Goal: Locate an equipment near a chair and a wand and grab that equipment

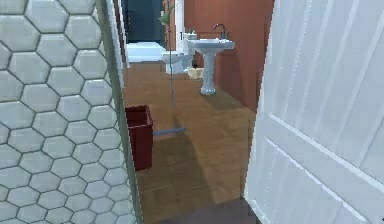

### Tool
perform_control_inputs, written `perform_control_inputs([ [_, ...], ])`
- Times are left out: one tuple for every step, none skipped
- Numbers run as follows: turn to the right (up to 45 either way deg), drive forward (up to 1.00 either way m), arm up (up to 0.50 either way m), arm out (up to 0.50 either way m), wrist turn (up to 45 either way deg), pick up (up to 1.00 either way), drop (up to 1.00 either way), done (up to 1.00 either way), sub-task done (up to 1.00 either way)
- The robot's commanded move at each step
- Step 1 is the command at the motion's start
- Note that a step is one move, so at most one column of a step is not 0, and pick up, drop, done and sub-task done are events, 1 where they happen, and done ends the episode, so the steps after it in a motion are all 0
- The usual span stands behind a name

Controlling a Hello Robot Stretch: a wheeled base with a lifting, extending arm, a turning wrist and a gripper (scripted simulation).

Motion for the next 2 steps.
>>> perform_control_inputs([
  [3.0, 0.00, 0.00, 0.00, 0.0, 0.00, 0.00, 0.00, 0.00],
  [0.0, 1.00, 0.00, 0.00, 0.0, 0.00, 0.00, 0.00, 0.00],
])
